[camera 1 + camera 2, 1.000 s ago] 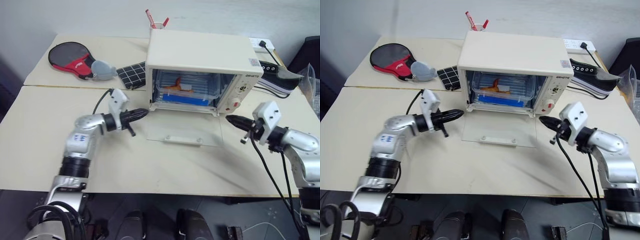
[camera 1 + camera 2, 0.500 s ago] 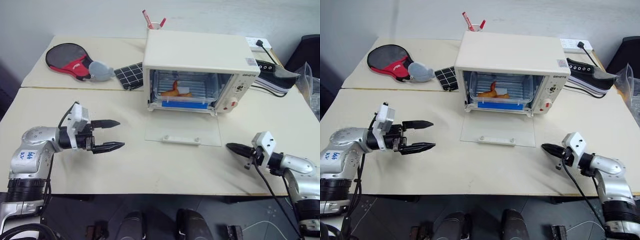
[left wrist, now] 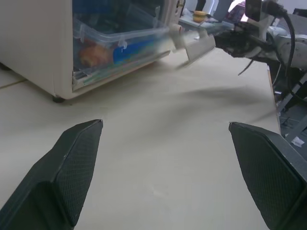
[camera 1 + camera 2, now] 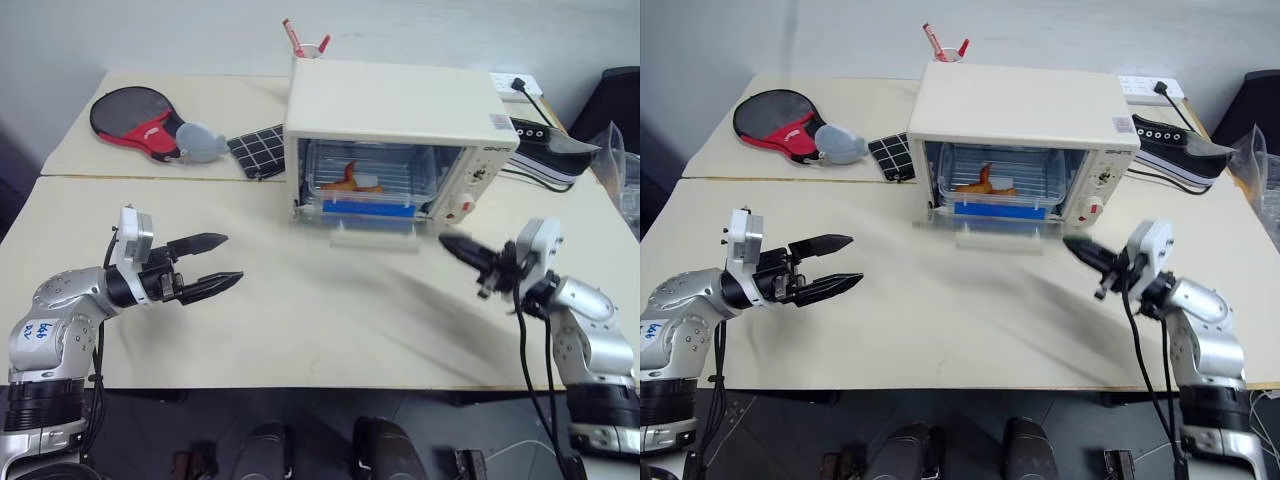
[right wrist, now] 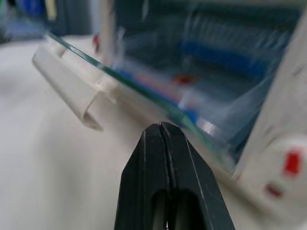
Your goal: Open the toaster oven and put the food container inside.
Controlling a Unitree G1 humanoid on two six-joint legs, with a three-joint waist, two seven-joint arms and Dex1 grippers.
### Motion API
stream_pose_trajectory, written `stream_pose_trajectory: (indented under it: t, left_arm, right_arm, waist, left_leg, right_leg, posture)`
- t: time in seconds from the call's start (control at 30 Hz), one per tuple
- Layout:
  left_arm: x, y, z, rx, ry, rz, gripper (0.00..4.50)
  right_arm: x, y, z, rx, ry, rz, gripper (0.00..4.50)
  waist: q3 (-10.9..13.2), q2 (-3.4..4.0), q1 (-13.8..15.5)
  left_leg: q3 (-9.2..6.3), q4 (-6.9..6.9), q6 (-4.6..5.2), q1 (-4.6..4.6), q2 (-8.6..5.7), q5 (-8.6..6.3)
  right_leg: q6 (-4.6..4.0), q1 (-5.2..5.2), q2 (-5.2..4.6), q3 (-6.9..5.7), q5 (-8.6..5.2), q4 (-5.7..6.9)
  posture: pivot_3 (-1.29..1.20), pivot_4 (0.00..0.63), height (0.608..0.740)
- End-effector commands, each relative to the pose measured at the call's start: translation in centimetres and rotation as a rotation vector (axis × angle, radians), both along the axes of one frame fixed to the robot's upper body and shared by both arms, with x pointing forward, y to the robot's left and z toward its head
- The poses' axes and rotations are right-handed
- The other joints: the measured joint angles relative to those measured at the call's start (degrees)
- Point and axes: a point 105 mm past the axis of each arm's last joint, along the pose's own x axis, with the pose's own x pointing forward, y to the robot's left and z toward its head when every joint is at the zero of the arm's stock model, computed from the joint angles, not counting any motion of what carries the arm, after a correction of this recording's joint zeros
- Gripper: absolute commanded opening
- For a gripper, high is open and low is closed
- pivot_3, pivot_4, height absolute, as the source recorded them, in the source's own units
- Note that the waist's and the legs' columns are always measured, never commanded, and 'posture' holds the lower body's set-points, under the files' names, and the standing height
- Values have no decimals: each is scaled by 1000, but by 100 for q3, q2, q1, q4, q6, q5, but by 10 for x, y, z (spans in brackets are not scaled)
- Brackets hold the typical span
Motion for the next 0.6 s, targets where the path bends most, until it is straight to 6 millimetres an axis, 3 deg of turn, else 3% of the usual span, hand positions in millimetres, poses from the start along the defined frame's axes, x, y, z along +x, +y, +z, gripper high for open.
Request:
stream_pose_trajectory:
  t: [0.03, 0.2, 0.27, 0.4, 0.53, 0.6]
  left_arm:
    - [-1, -4, 14, -27, -73, -2, 4467]
    - [8, -9, 10, 15, -83, 7, 4467]
    - [8, -4, 6, 40, -98, 21, 4500]
    - [-3, 6, -15, 118, -99, 7, 4500]
    - [-10, 19, -40, 231, -99, 49, 4500]
    - [-11, 27, -53, 274, -98, 99, 4500]
  right_arm:
    - [16, -2, 38, 133, -97, -49, 0]
    - [24, 11, 50, 155, -87, 17, 0]
    - [14, 13, 45, 79, -76, 54, 395]
    - [-16, 15, 23, -91, -24, 126, 1610]
    - [-56, 18, -17, -256, 42, 212, 2956]
    - [-71, 20, -32, -240, 81, 220, 3680]
  waist:
    - [0, 2, -21]
    - [1, 2, 44]
    - [1, 2, 54]
    - [1, 3, 30]
    - [1, 3, 27]
    - [0, 2, 34]
  left_leg:
    - [1, -1, -1, 0, 1, 0]
    - [-1, -3, -2, -6, -3, 1]
    - [-1, -3, -1, -9, -7, 0]
    - [1, -9, 1, -12, -8, -1]
    - [6, -15, 1, -6, -3, -2]
    - [12, -13, 2, -3, -4, -1]
  right_leg:
    - [0, -2, 2, 1, 0, 2]
    - [0, -5, 0, -3, 0, 0]
    - [0, -4, -3, -5, 0, 0]
    - [0, -5, -3, -8, 0, -7]
    - [0, -6, 3, -8, 0, -12]
    - [0, -6, 1, -3, 0, -6]
  posture:
    - [0, 150, 740]
    - [0, 150, 740]
    - [0, 150, 740]
    - [0, 150, 740]
    - [0, 150, 740]
    - [0, 150, 740]
